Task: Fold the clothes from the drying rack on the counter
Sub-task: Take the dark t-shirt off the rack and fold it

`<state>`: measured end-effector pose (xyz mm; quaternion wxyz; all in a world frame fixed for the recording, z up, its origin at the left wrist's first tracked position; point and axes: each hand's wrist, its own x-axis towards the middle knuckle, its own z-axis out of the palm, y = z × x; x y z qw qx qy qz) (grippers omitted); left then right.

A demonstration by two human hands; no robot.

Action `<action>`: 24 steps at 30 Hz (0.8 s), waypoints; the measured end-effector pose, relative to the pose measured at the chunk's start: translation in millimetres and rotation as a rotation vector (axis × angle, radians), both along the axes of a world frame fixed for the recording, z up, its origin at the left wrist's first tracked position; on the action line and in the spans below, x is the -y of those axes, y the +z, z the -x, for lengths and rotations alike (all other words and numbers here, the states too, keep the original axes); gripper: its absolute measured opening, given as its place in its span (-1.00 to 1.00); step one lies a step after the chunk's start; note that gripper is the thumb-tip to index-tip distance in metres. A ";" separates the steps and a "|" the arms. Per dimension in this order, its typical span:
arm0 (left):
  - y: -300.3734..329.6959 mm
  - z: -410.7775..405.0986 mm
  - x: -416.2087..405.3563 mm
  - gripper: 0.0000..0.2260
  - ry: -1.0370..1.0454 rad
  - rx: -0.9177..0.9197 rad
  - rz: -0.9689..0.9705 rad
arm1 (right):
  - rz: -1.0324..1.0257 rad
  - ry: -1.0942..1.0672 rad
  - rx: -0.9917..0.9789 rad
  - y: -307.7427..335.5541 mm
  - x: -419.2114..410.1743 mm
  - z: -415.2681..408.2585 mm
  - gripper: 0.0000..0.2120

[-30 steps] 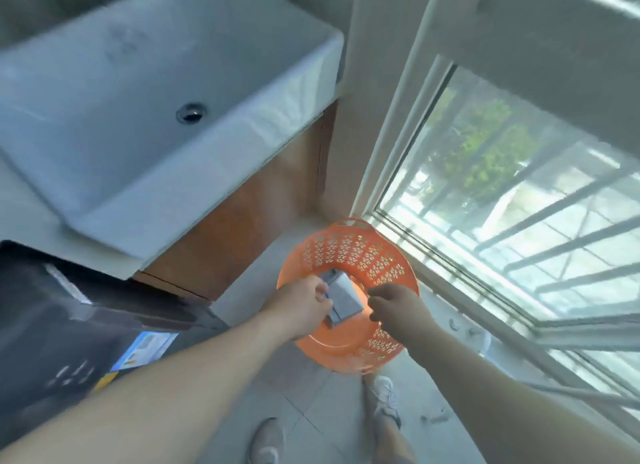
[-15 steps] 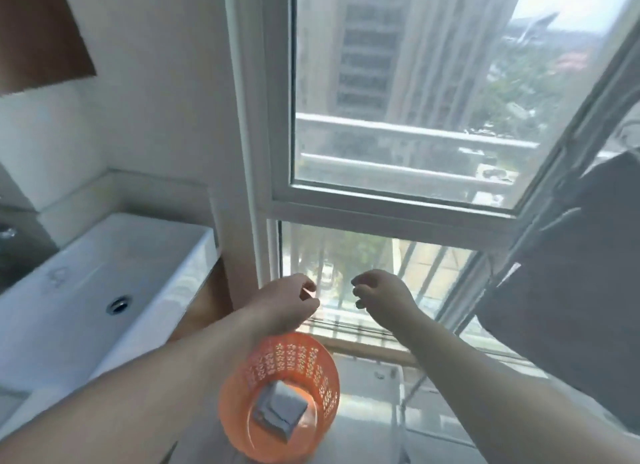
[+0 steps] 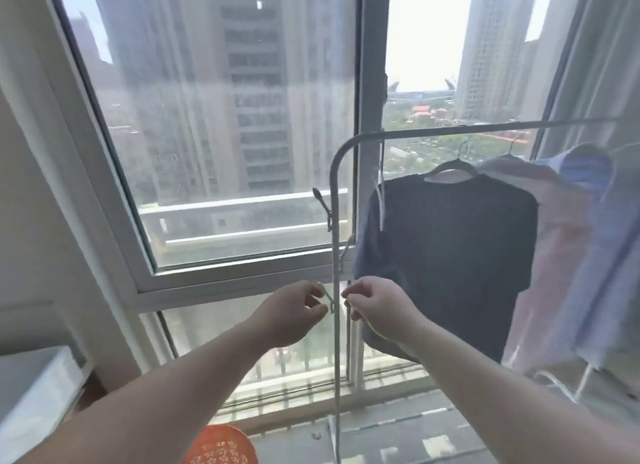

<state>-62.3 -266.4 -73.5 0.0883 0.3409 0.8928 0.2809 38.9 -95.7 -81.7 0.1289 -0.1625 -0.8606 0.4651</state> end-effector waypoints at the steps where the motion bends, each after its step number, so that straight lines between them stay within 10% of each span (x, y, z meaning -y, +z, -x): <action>1: 2.3 -5.8 -14.6 -0.69 -0.016 -0.004 -0.014 | -0.008 -0.025 -0.006 4.4 -12.8 -9.8 -0.85; 24: 43.0 -30.0 -300.4 -0.70 -0.234 -0.026 -0.103 | -0.035 -0.474 -0.131 55.8 -288.2 -72.7 -0.72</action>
